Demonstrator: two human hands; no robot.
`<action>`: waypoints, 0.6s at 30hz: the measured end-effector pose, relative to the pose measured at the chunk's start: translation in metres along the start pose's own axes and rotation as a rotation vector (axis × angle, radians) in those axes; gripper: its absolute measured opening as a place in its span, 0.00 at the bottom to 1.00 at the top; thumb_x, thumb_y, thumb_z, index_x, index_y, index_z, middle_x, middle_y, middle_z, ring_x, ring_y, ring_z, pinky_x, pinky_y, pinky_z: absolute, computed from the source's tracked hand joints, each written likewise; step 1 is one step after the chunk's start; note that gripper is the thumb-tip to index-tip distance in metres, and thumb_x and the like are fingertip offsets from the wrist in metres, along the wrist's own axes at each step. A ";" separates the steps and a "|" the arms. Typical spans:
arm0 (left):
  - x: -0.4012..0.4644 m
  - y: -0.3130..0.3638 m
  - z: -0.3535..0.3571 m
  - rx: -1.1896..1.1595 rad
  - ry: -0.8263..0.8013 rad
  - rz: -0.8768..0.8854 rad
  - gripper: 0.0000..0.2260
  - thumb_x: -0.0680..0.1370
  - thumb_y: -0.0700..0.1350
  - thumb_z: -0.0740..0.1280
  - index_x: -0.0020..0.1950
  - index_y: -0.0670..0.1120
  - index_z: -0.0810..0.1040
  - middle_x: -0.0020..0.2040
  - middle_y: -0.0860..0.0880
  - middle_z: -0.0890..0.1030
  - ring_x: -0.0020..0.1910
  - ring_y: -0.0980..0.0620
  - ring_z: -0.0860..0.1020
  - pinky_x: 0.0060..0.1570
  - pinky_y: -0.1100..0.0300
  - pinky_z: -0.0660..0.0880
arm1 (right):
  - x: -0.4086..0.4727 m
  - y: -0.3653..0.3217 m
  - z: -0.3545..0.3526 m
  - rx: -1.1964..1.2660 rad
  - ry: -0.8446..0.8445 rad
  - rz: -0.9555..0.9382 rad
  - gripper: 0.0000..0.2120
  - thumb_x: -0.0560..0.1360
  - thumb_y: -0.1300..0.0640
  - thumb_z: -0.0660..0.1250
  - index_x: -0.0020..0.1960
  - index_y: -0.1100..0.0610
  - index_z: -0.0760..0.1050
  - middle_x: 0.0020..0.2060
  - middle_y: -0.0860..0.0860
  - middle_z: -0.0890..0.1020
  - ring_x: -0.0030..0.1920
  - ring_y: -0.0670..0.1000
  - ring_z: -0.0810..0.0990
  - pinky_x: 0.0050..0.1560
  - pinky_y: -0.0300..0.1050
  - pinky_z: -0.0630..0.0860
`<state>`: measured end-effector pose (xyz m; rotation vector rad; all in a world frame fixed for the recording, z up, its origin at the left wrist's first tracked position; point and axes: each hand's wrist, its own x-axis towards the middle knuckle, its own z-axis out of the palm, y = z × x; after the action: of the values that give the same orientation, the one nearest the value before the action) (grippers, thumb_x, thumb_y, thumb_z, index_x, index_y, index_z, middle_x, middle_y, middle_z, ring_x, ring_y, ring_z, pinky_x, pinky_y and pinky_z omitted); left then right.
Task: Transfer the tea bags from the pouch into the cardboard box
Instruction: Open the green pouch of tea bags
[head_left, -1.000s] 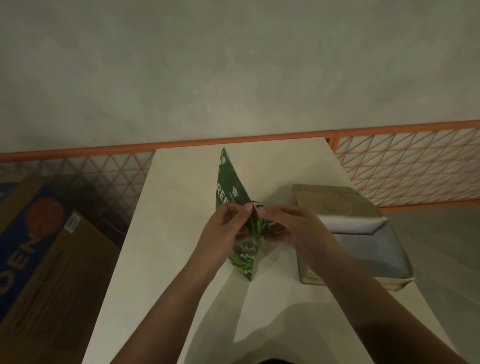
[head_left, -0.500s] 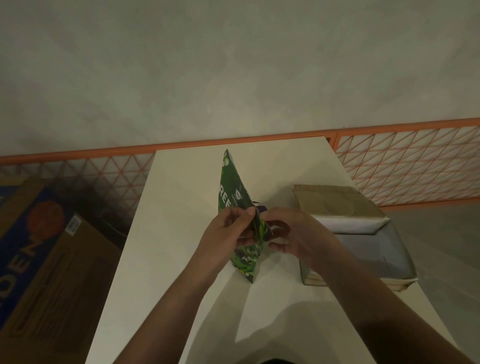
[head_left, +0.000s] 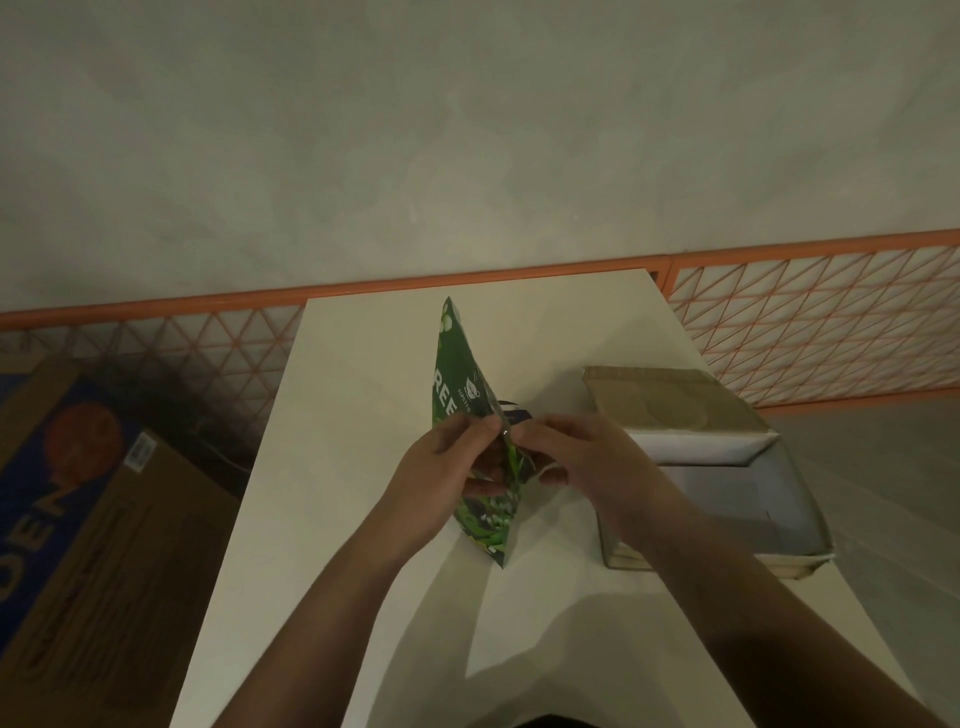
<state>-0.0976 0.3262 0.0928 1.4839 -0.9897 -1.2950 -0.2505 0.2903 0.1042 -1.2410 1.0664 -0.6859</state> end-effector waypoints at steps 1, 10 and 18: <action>0.000 0.000 -0.001 0.037 -0.011 0.013 0.11 0.83 0.45 0.63 0.50 0.40 0.81 0.39 0.46 0.82 0.38 0.54 0.83 0.46 0.53 0.84 | 0.000 0.000 0.000 -0.025 0.001 -0.012 0.08 0.77 0.56 0.67 0.43 0.54 0.83 0.32 0.46 0.83 0.34 0.40 0.79 0.33 0.29 0.72; 0.001 0.000 0.001 0.074 0.005 0.081 0.10 0.83 0.41 0.61 0.46 0.38 0.77 0.34 0.49 0.81 0.38 0.52 0.81 0.46 0.54 0.84 | -0.002 0.005 0.009 -0.101 0.074 -0.123 0.09 0.79 0.58 0.65 0.42 0.51 0.80 0.31 0.42 0.83 0.34 0.39 0.81 0.37 0.33 0.77; 0.005 -0.001 0.001 0.047 -0.023 0.076 0.10 0.83 0.41 0.62 0.43 0.40 0.76 0.39 0.43 0.81 0.39 0.51 0.82 0.42 0.59 0.82 | -0.008 0.004 0.001 -0.102 0.104 -0.162 0.05 0.72 0.55 0.73 0.48 0.49 0.84 0.37 0.45 0.86 0.38 0.44 0.85 0.40 0.35 0.79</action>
<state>-0.0977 0.3213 0.0909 1.4554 -1.0876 -1.2450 -0.2535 0.2986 0.1024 -1.4033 1.1057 -0.8363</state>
